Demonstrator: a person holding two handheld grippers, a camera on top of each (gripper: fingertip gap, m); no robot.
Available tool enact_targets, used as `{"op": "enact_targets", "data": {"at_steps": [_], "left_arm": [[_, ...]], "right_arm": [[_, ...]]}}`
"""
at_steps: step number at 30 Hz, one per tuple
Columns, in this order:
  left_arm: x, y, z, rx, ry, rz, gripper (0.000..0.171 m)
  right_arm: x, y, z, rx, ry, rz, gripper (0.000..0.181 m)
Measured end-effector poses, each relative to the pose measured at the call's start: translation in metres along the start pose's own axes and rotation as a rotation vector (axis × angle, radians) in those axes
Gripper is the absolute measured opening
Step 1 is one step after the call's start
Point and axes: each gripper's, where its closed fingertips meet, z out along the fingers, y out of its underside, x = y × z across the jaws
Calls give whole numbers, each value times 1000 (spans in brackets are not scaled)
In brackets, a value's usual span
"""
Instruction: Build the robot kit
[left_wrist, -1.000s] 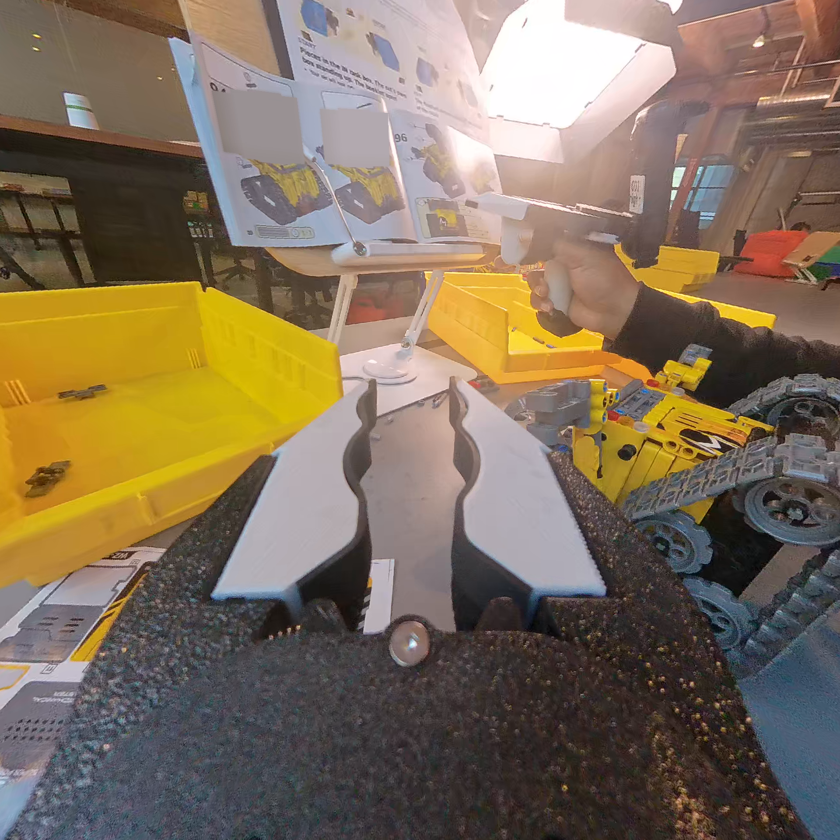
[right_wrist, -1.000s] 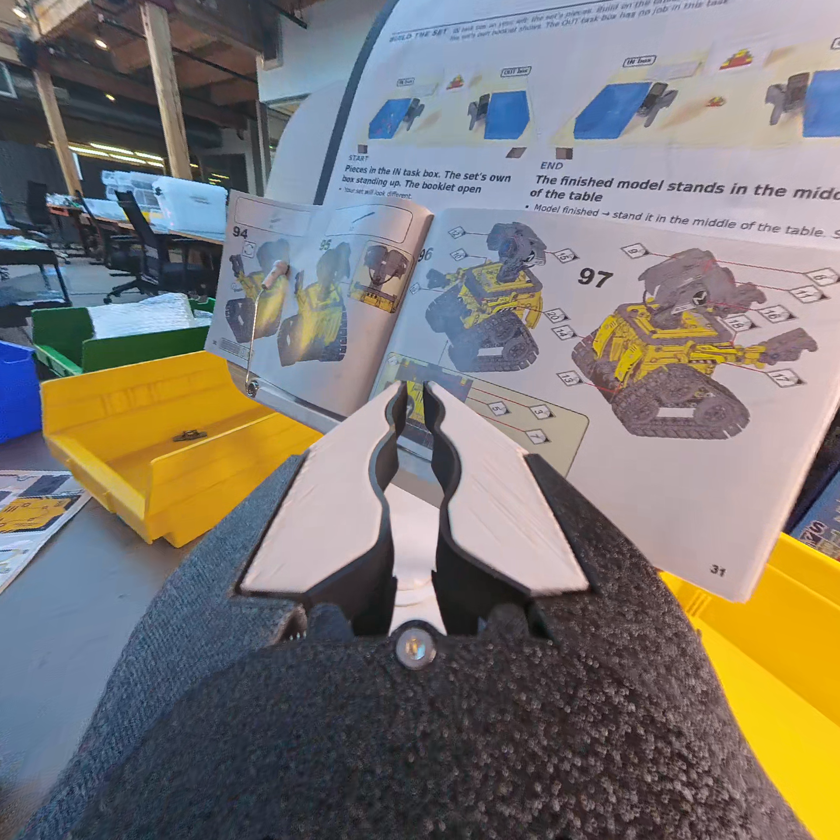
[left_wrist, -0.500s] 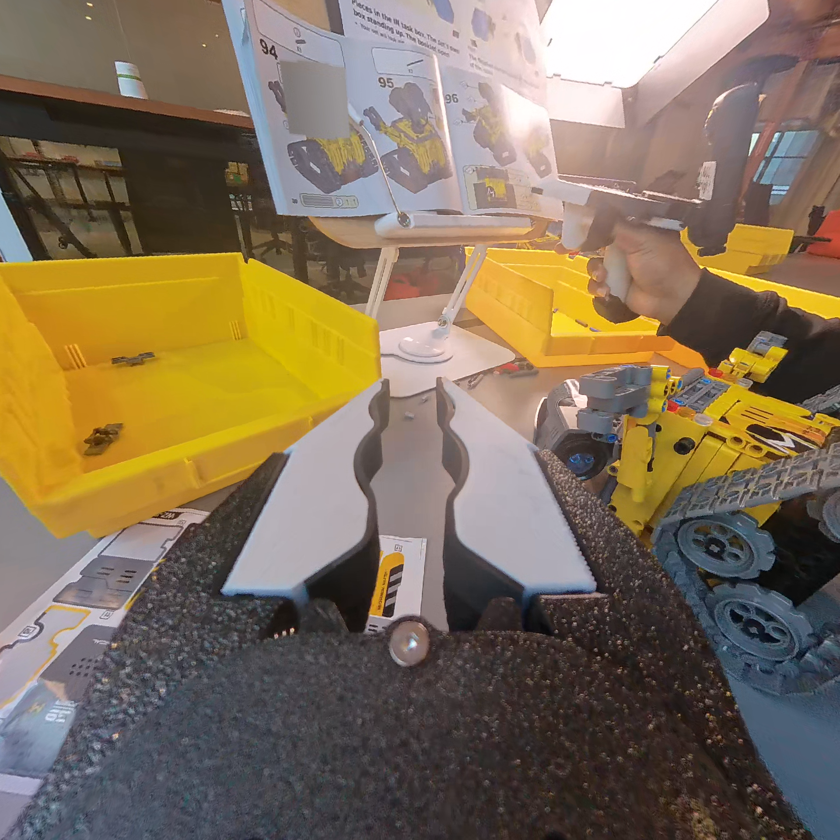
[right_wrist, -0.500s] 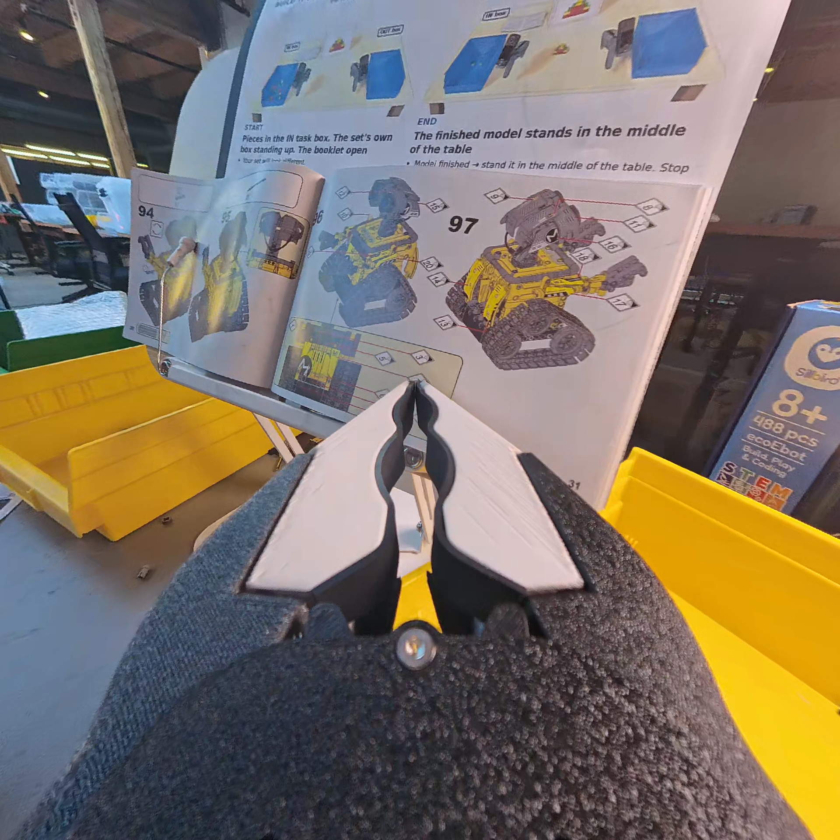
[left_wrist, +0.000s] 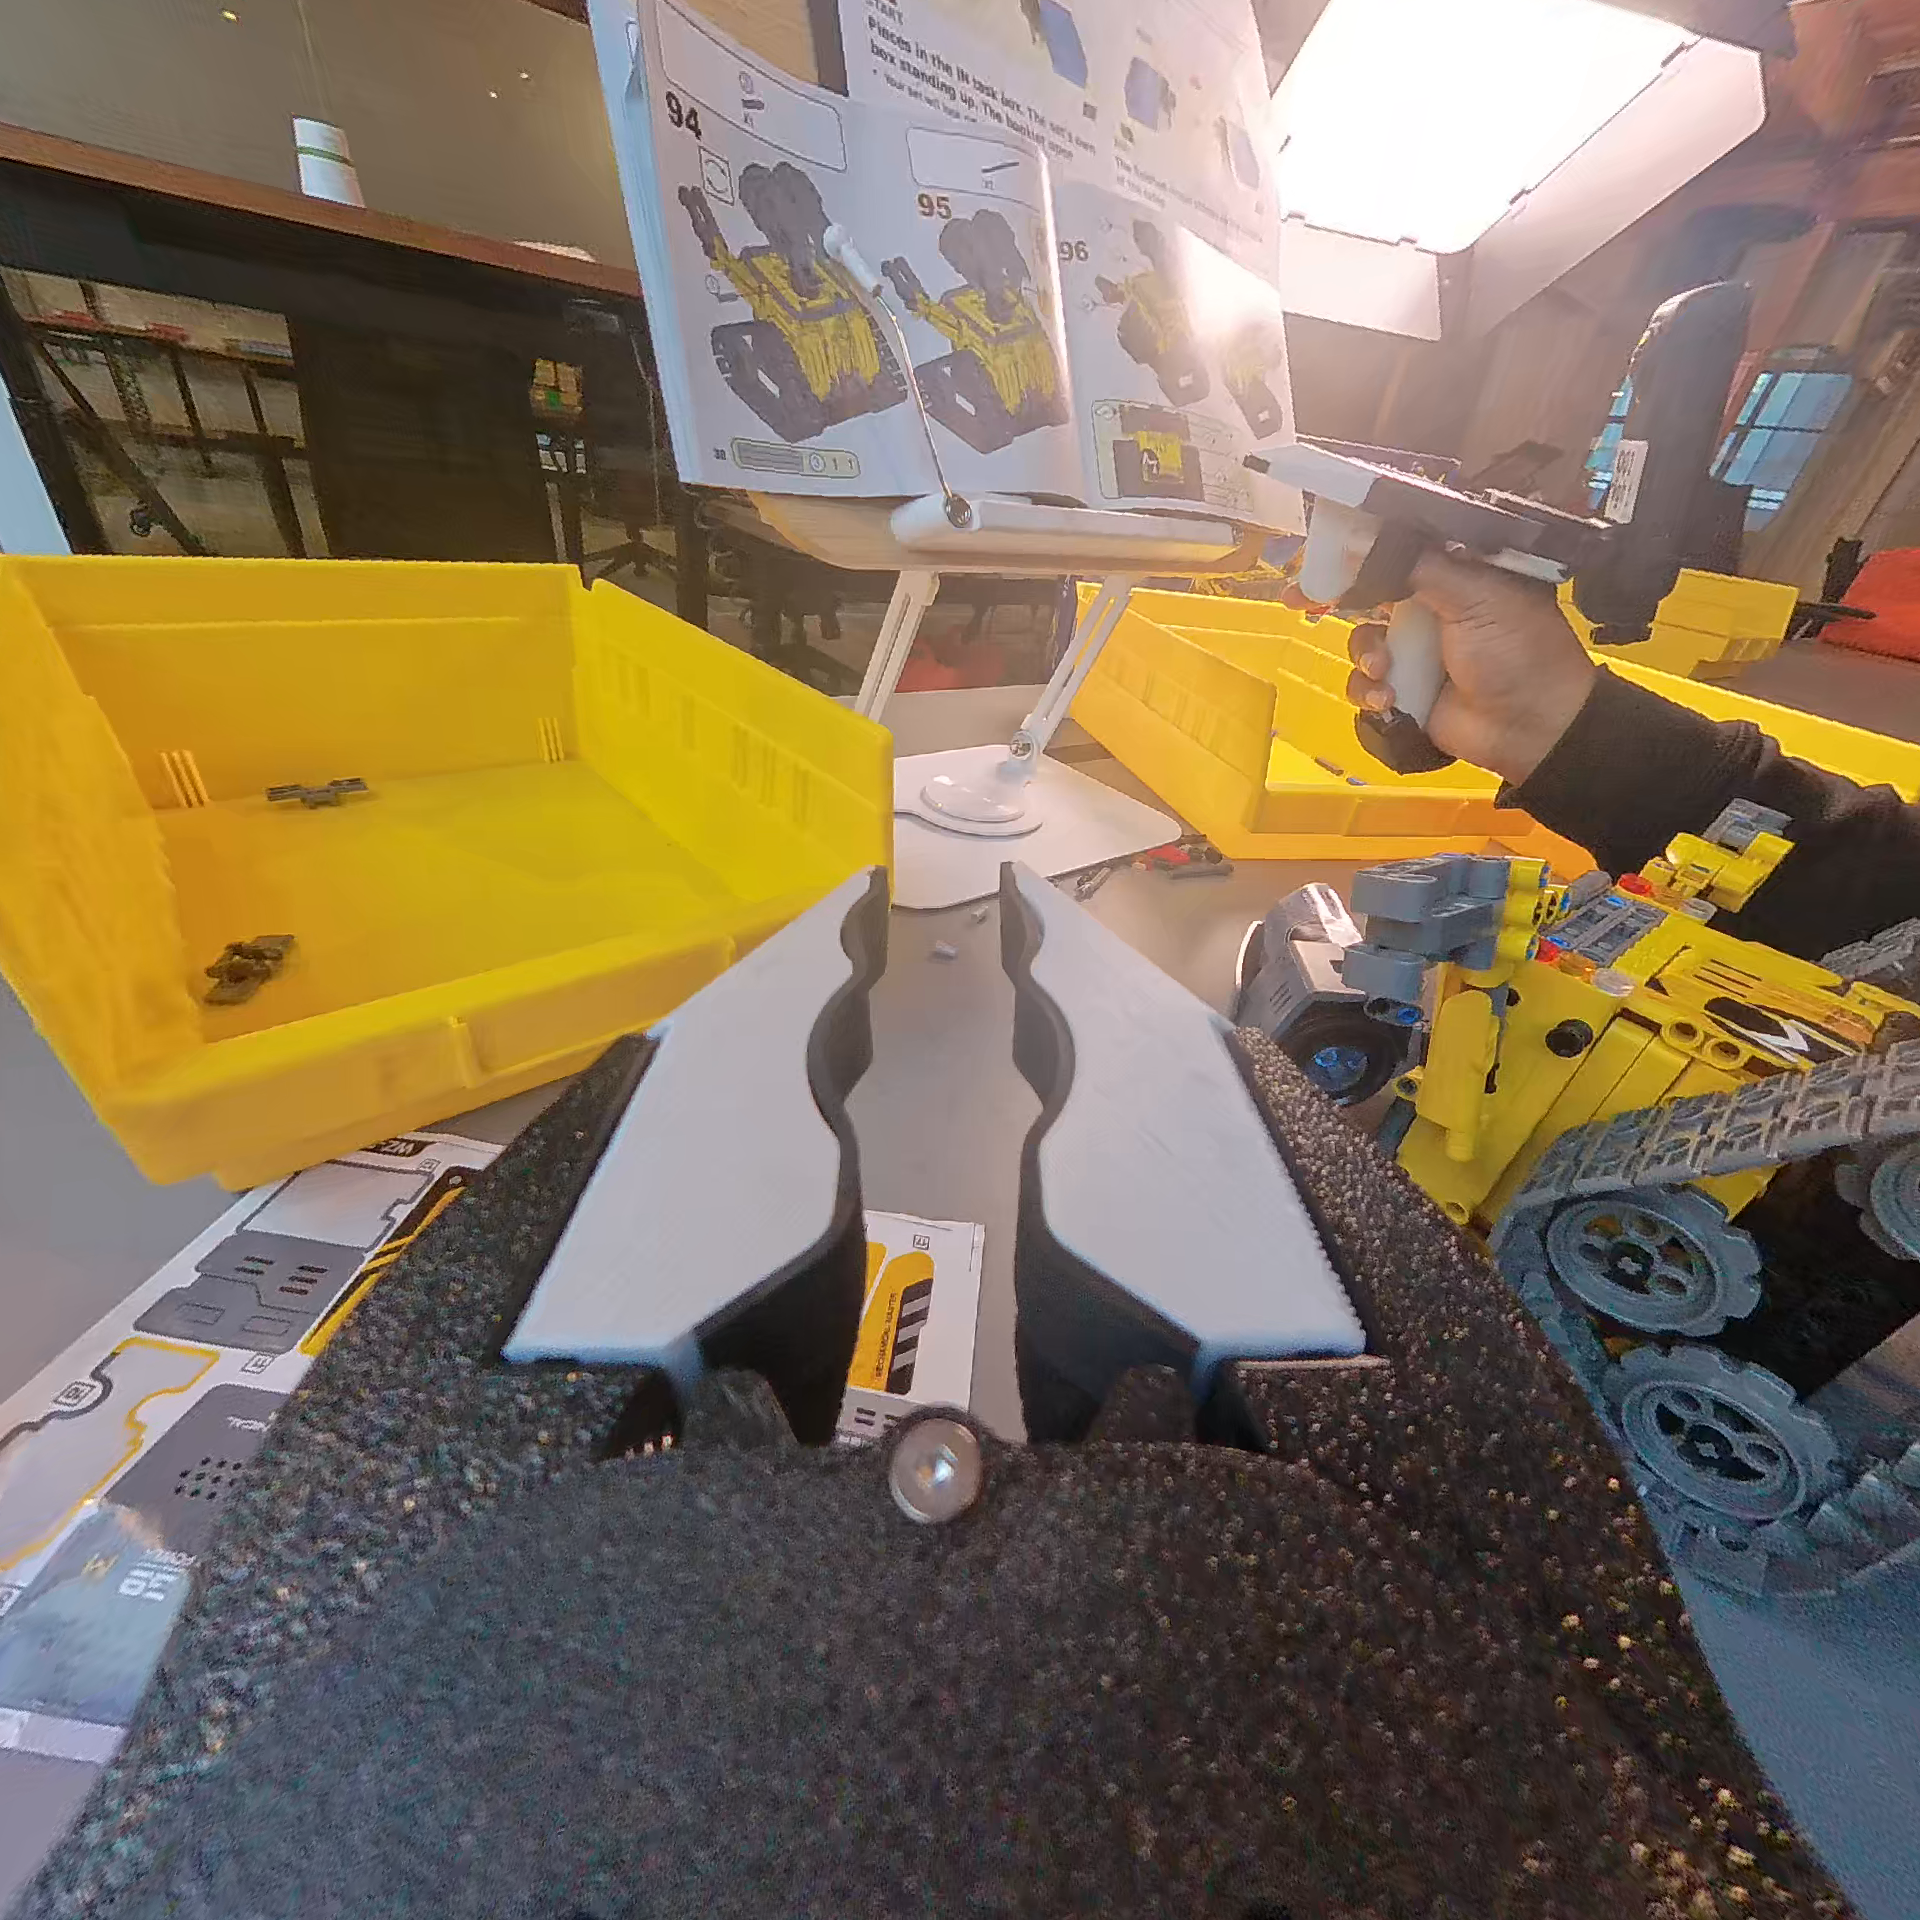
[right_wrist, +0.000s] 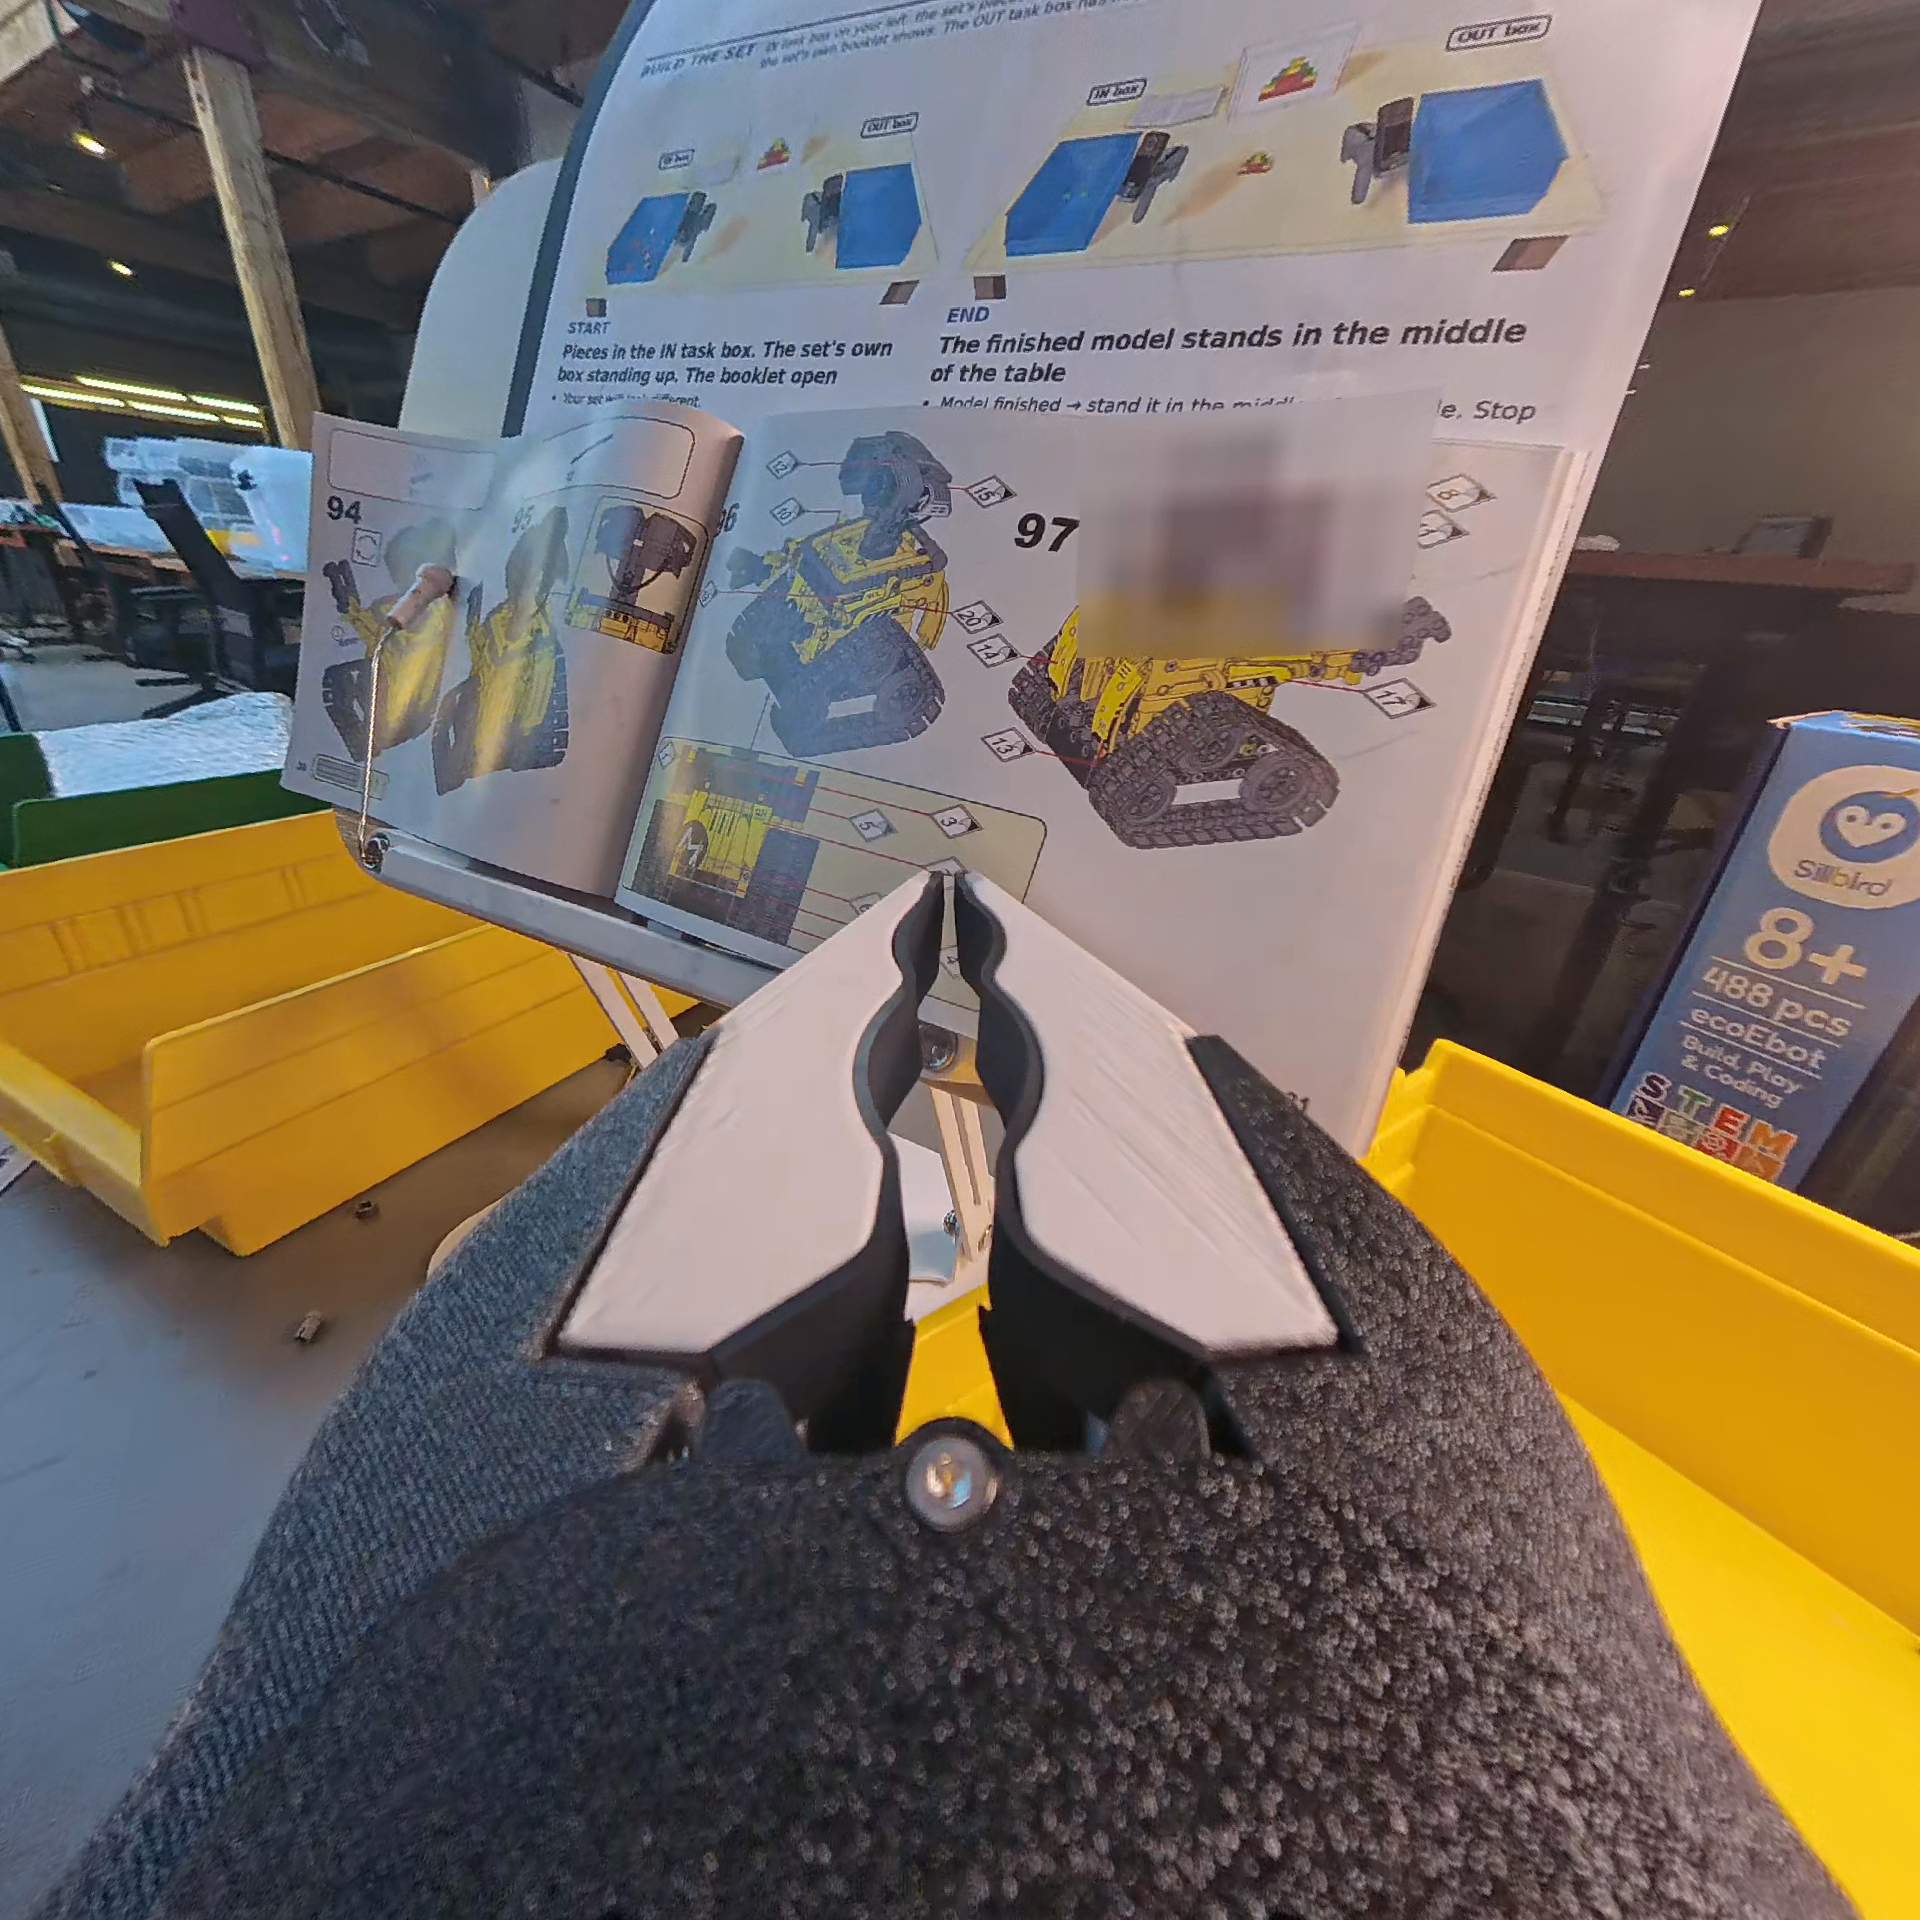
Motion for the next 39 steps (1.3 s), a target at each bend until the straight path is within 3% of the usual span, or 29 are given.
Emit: {"op": "enact_targets", "data": {"at_steps": [26, 39], "left_arm": [[0, 2, -1, -6, 9, -11, 20], [21, 9, 8, -42, 87, 50, 23]], "right_arm": [[-43, 16, 7, -32, -152, -21, 2], [-56, 11, 21, -49, -159, -76, 0]]}}
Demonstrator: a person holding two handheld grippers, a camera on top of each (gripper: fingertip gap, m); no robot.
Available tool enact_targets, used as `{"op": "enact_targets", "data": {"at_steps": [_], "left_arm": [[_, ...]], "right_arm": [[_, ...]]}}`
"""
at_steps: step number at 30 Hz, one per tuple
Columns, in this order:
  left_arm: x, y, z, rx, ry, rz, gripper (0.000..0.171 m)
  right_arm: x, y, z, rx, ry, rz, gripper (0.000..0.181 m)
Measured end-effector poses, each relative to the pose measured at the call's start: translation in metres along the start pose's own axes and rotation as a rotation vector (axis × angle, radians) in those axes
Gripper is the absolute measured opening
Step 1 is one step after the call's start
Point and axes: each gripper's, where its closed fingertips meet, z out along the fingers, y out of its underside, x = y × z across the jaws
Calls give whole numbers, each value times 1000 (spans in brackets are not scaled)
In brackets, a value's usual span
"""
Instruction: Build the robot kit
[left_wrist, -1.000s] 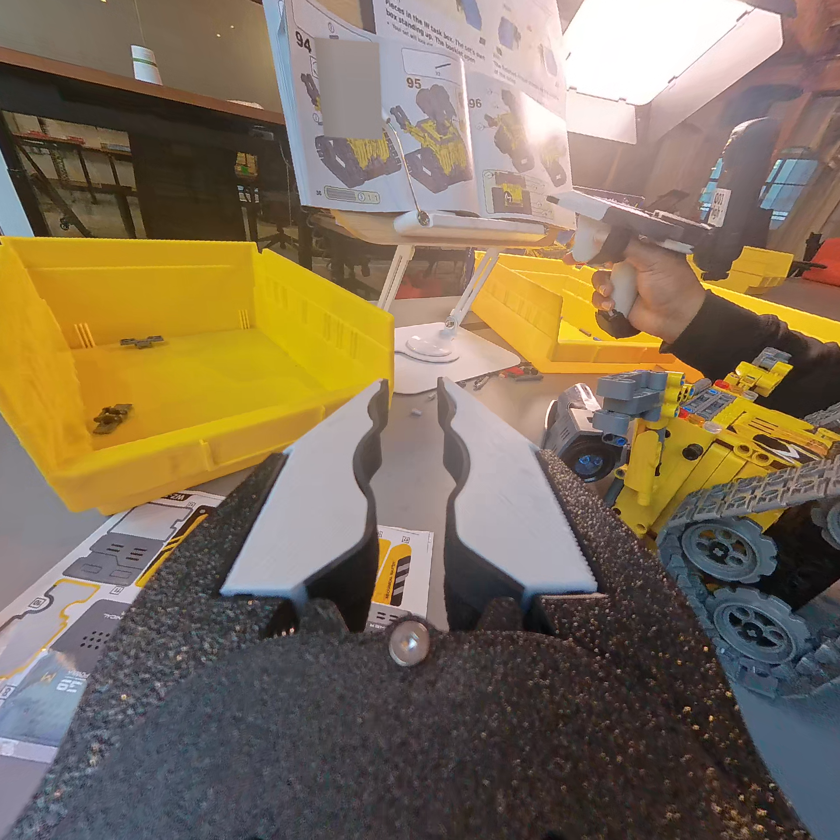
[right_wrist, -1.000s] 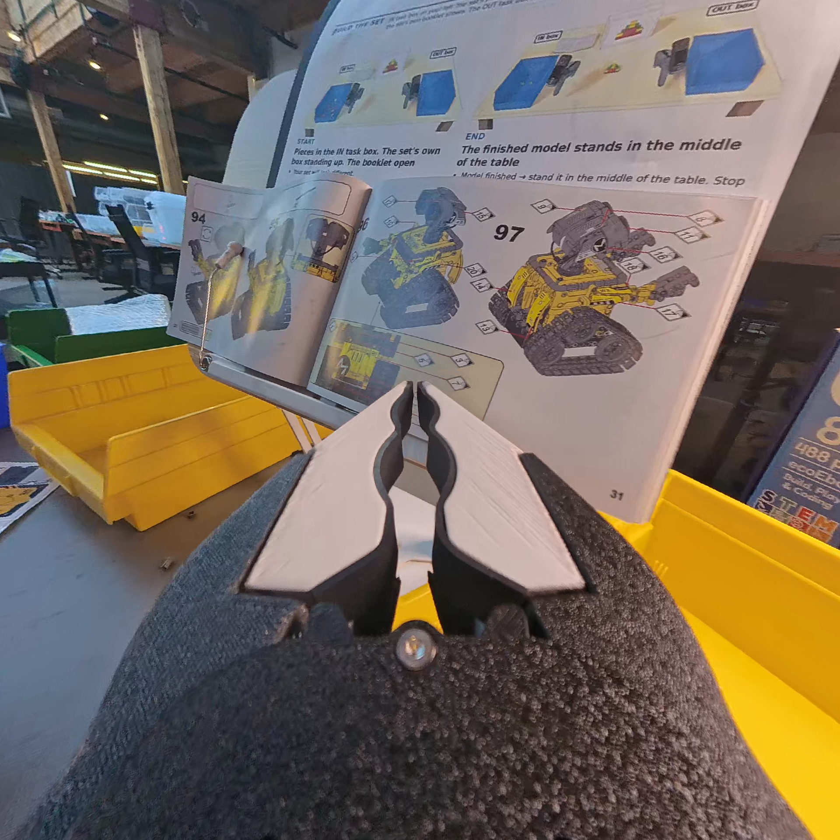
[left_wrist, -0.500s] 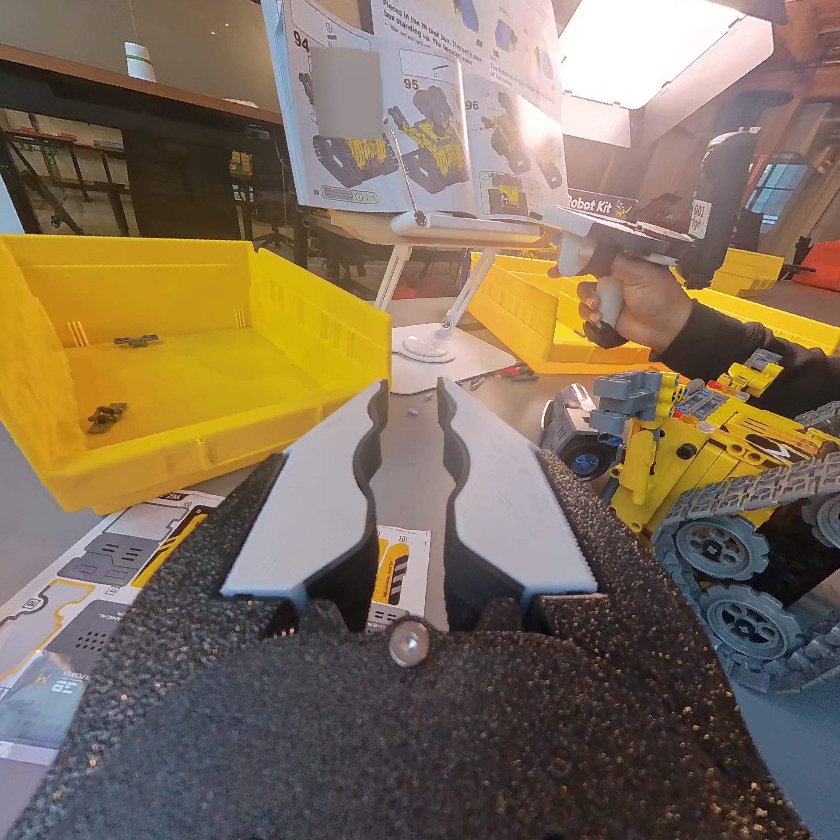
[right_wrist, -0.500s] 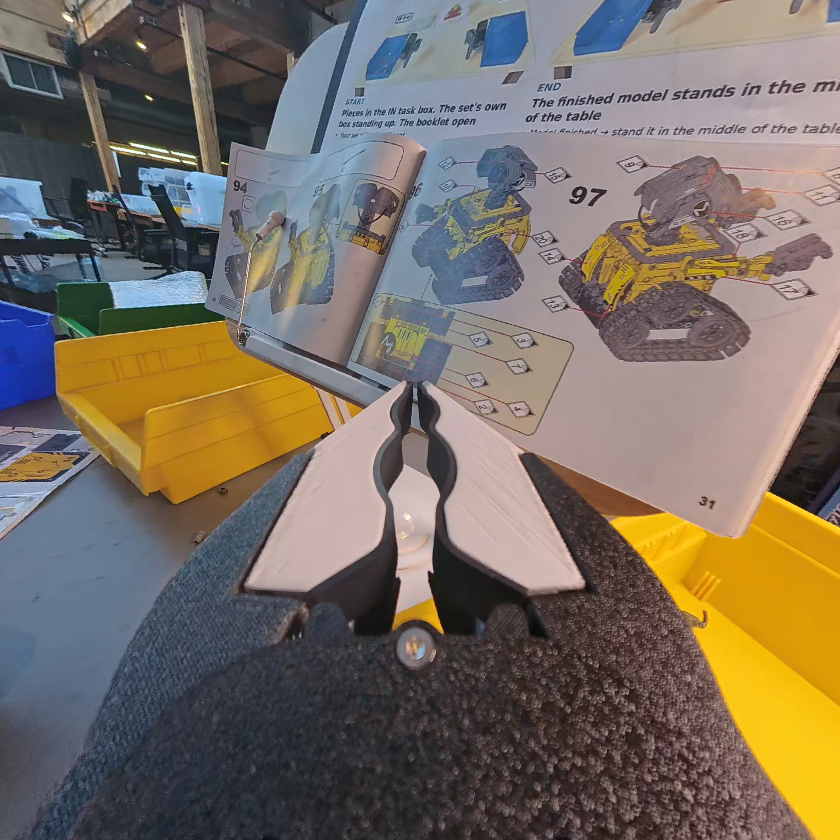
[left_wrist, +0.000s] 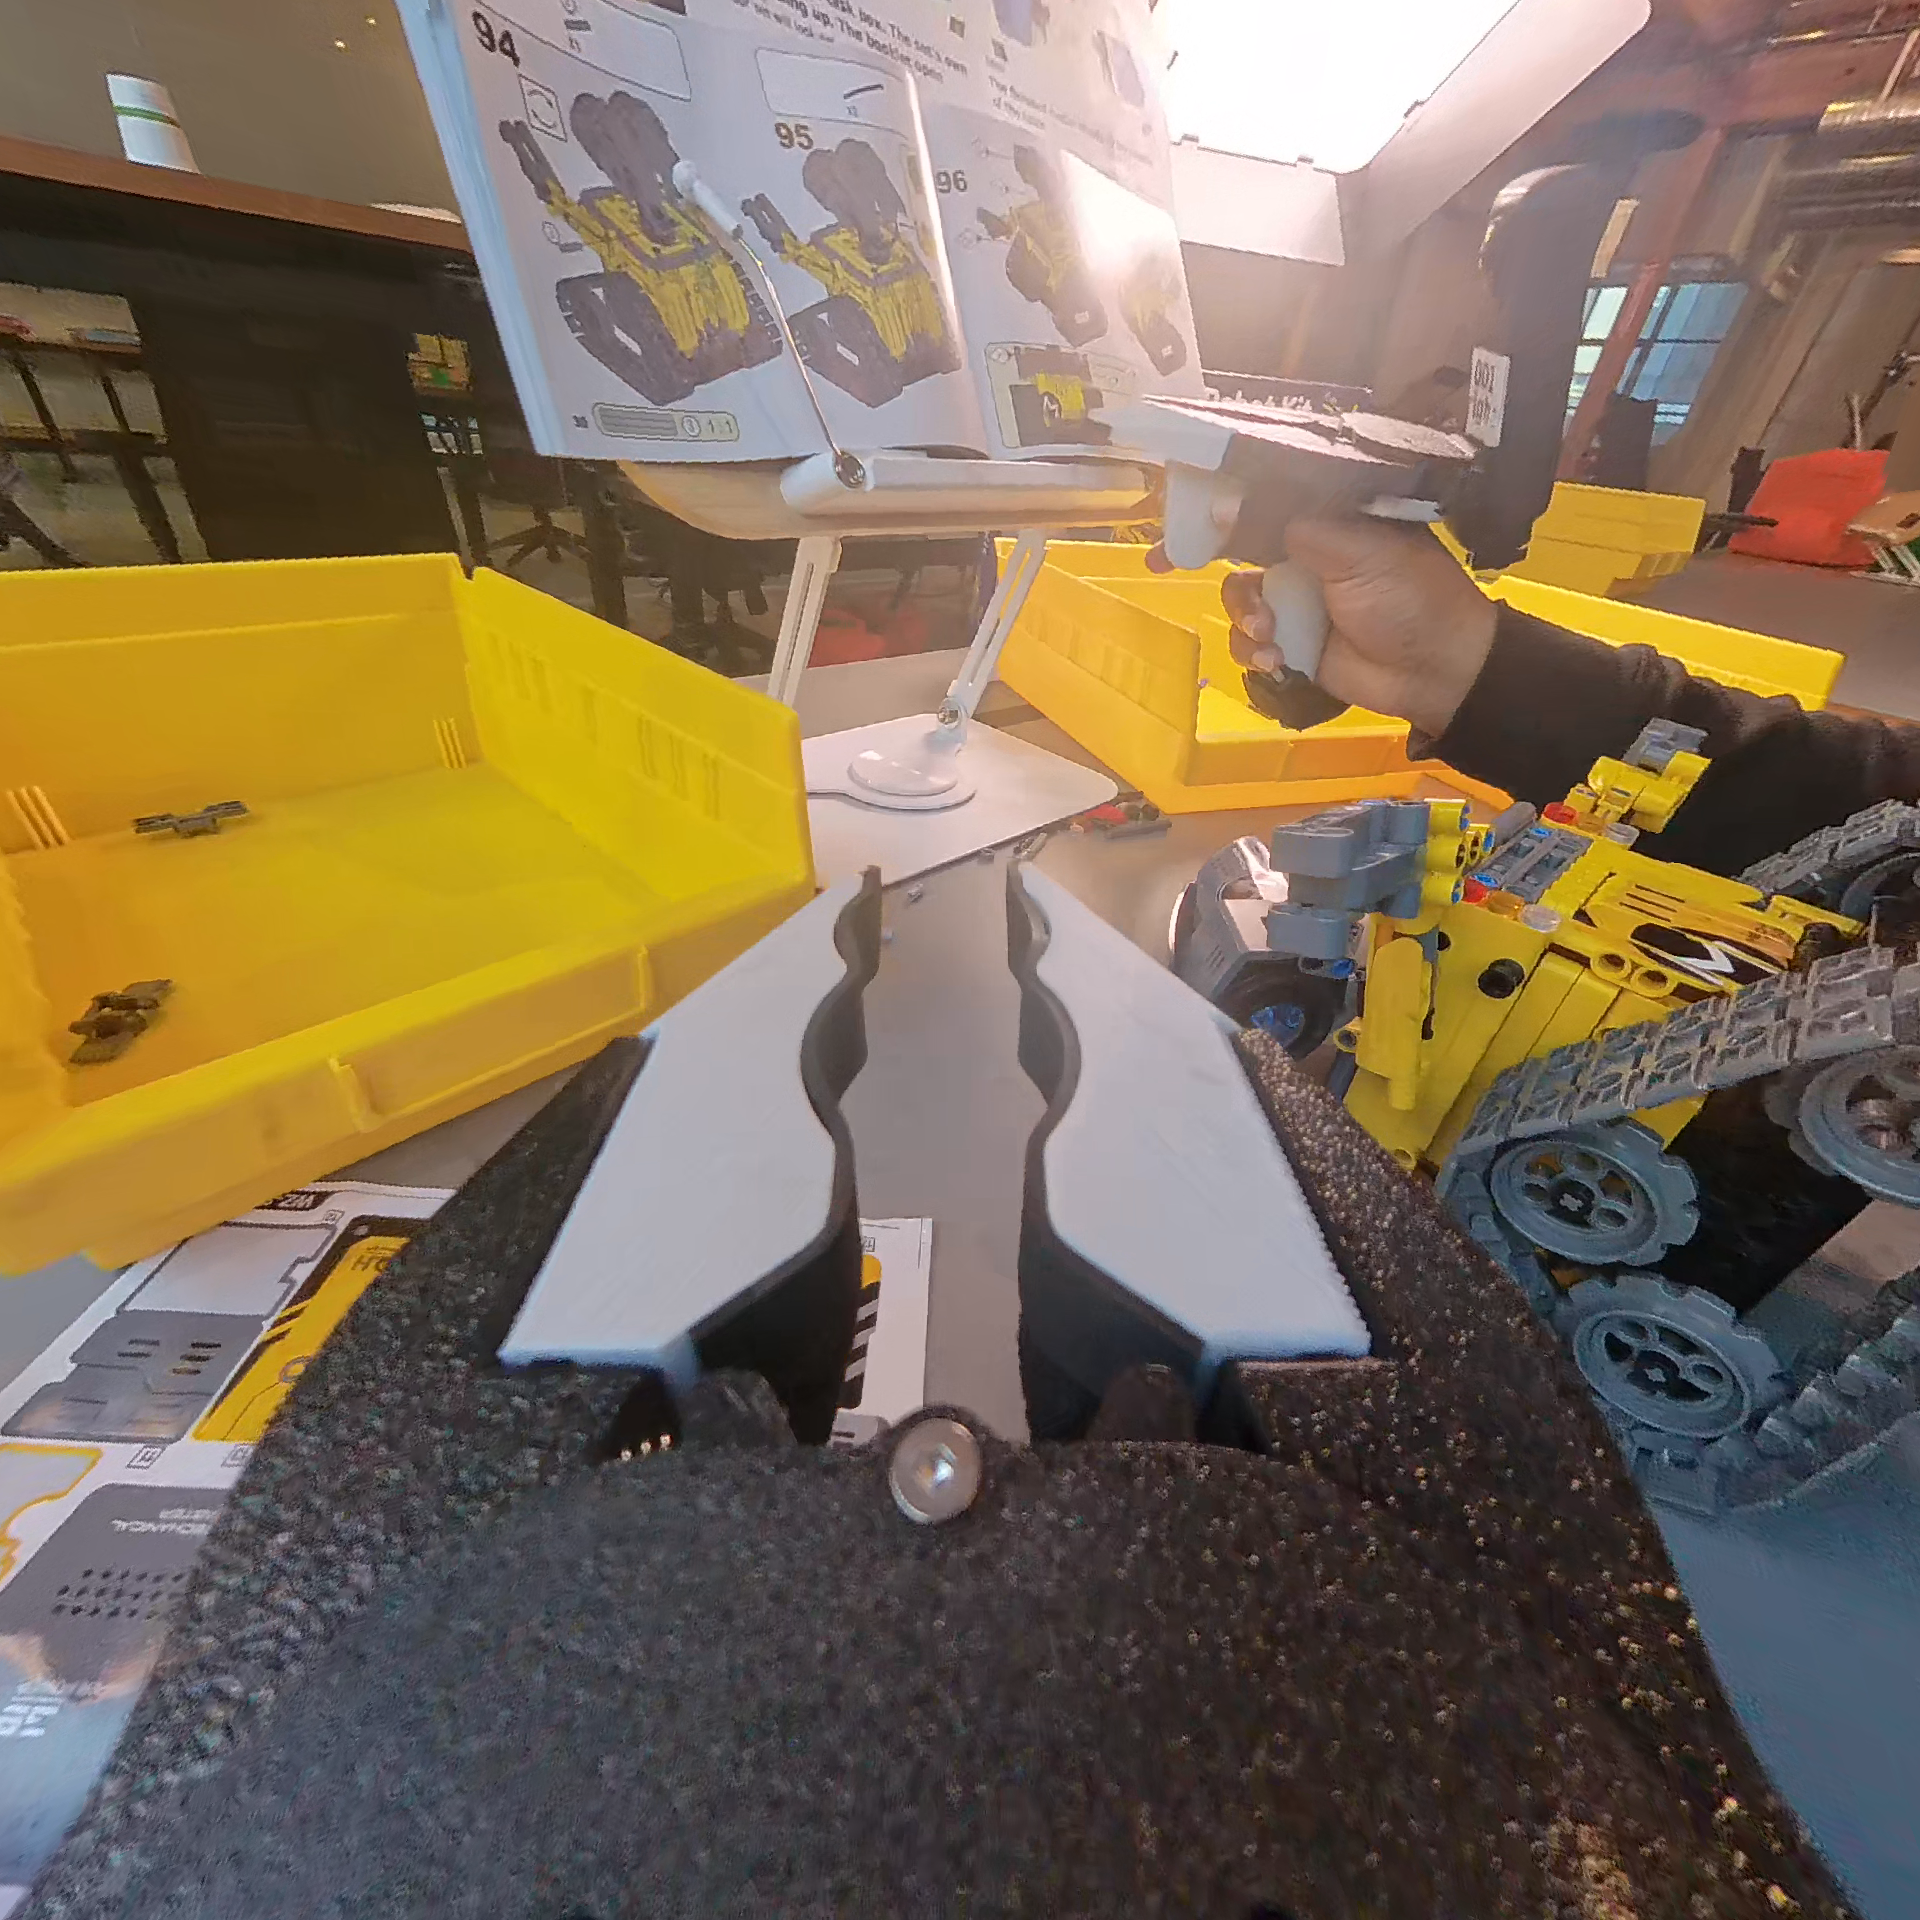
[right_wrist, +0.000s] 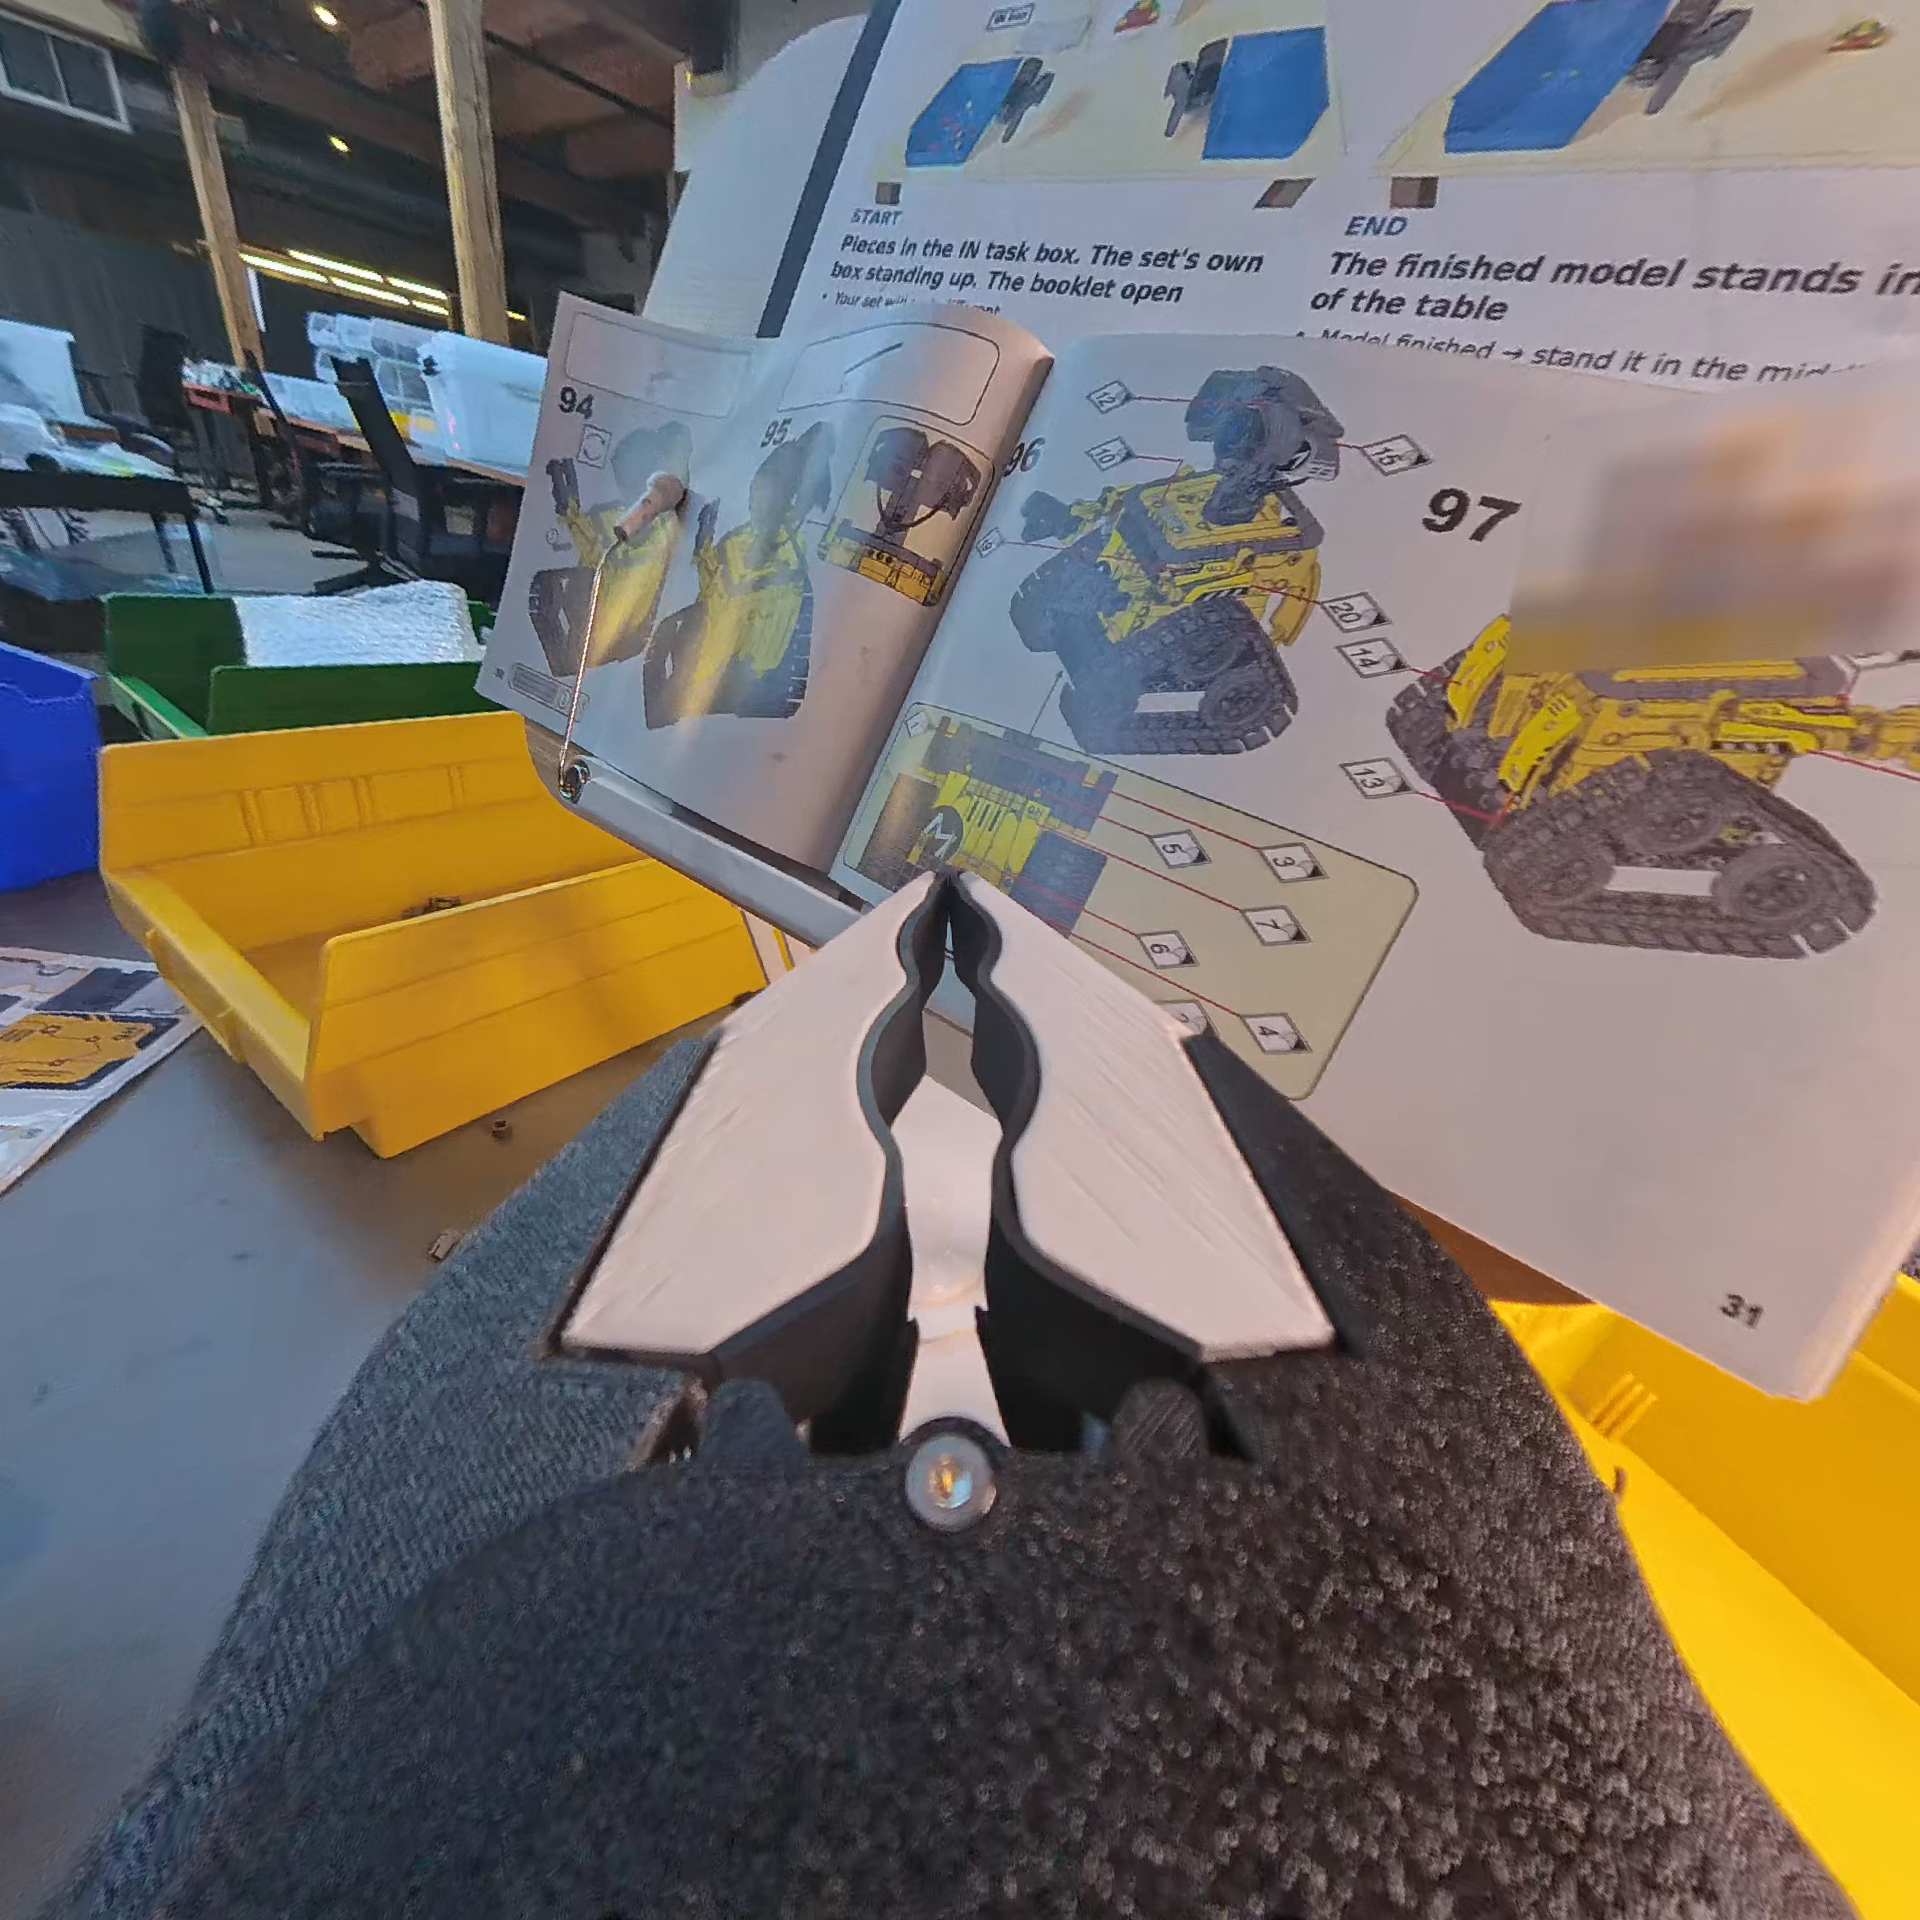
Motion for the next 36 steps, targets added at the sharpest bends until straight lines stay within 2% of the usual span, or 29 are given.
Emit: {"op": "enact_targets", "data": {"at_steps": [9, 16, 21, 28, 34, 36], "left_arm": [[12, 8, 6, -48, 24, 112, 23], [28, -1, 2, -5, 82, 163, 23], [43, -12, -5, 62, 205, 78, 29], [71, -4, -4, 20, 349, 71, 38], [80, 2, -3, -12, 388, 88, 28], [80, 0, -8, -14, 409, 80, 21]], "right_arm": [[6, -3, 1, 15, 39, 41, 0], [2, -8, 1, 25, 26, 52, 0], [0, -13, -1, 38, 16, 65, 1], [-1, -8, -1, 23, 4, 76, 2], [-2, -2, 1, 3, -2, 73, 3], [2, -13, -4, 45, -5, 73, 3]]}}
